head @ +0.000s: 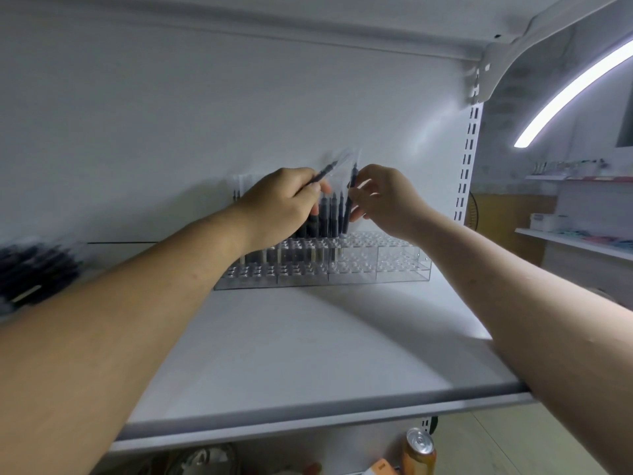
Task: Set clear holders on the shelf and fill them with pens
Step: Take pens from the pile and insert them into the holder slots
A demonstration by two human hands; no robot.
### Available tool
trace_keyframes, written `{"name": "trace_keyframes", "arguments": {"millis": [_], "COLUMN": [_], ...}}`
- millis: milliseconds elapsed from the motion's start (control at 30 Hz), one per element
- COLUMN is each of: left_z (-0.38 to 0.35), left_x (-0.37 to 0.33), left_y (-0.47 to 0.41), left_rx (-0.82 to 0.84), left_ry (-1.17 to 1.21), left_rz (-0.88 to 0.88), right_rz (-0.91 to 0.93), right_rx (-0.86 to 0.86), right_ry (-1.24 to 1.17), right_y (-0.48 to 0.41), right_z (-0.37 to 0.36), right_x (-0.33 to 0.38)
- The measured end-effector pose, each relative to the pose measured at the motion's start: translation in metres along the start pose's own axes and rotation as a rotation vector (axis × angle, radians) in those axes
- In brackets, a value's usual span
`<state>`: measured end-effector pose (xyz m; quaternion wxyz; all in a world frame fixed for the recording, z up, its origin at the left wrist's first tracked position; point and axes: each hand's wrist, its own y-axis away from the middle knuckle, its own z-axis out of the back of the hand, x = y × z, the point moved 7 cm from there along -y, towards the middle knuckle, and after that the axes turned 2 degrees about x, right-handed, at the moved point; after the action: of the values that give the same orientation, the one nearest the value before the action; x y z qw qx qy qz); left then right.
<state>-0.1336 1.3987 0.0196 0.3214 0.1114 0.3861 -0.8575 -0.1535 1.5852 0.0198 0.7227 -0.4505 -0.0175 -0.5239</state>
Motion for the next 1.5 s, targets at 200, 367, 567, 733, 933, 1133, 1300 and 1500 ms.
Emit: {"name": "trace_keyframes", "arguments": {"millis": [200, 367, 567, 733, 933, 1133, 1300, 1500], "left_z": [0.000, 0.000, -0.002, -0.003, -0.003, 0.003, 0.008, 0.006], "left_x": [0.000, -0.001, 0.000, 0.002, 0.005, 0.001, -0.005, -0.003], "left_y": [0.000, 0.002, 0.002, 0.000, -0.004, -0.003, -0.002, -0.003], "left_rx": [0.000, 0.012, 0.032, 0.043, 0.020, -0.045, -0.111, -0.093], "left_ry": [-0.010, -0.029, -0.052, -0.070, -0.092, -0.142, -0.157, -0.148], "left_rz": [0.002, 0.018, 0.006, -0.002, -0.024, -0.066, -0.116, -0.139], "right_rz": [0.008, -0.003, -0.012, -0.006, 0.021, 0.093, 0.064, 0.016], "right_rx": [0.078, 0.088, 0.091, 0.117, 0.146, -0.047, 0.120, 0.222], "right_ry": [0.096, 0.187, 0.196, 0.237, 0.264, 0.022, -0.386, -0.636], "right_y": [0.000, -0.001, -0.001, 0.000, 0.000, -0.002, 0.007, 0.009], "right_z": [-0.009, -0.010, -0.008, -0.010, -0.009, 0.017, 0.006, -0.008], "right_x": [-0.002, -0.006, -0.005, -0.006, -0.007, 0.004, 0.020, 0.021]}}
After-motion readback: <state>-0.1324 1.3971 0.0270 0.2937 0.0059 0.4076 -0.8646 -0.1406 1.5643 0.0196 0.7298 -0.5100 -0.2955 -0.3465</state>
